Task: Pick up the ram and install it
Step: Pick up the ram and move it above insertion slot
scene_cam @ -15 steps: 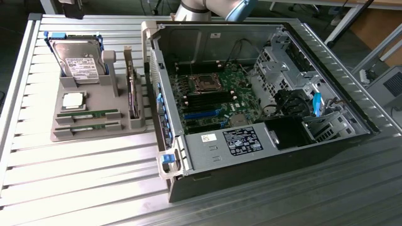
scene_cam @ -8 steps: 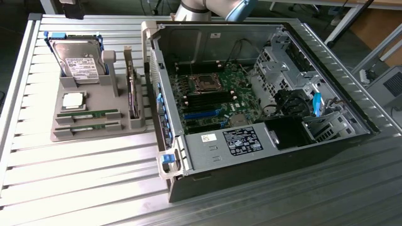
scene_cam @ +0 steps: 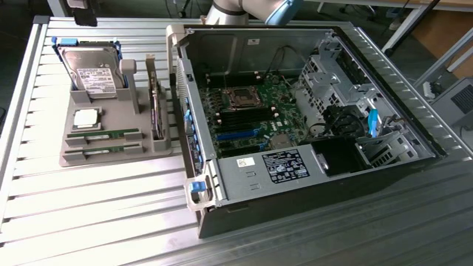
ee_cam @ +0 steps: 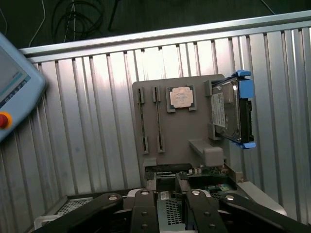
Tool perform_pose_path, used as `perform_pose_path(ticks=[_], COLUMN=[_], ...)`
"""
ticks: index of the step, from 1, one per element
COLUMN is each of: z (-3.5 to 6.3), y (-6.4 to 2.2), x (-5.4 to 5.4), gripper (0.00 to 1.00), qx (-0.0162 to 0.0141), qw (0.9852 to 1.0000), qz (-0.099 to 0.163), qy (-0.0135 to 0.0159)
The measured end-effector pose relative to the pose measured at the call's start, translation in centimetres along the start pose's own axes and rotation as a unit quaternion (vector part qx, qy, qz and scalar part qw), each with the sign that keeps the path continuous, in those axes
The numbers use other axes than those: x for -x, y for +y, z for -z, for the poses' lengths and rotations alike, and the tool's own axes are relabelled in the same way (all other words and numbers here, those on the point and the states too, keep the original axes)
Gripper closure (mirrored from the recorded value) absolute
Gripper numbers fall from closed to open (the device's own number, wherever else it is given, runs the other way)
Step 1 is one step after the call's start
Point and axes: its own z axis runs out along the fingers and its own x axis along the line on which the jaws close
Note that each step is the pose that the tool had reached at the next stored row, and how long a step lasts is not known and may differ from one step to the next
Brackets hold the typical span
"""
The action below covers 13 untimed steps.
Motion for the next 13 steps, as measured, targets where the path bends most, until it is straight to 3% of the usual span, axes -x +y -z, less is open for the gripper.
perform_pose_path(ticks=[13], z=[-1.03], y=[0.06], x=[-0.2], gripper=[0.71], qx=[0.0000], qw=[1.0000], qz=[0.000], qy=[0.0000])
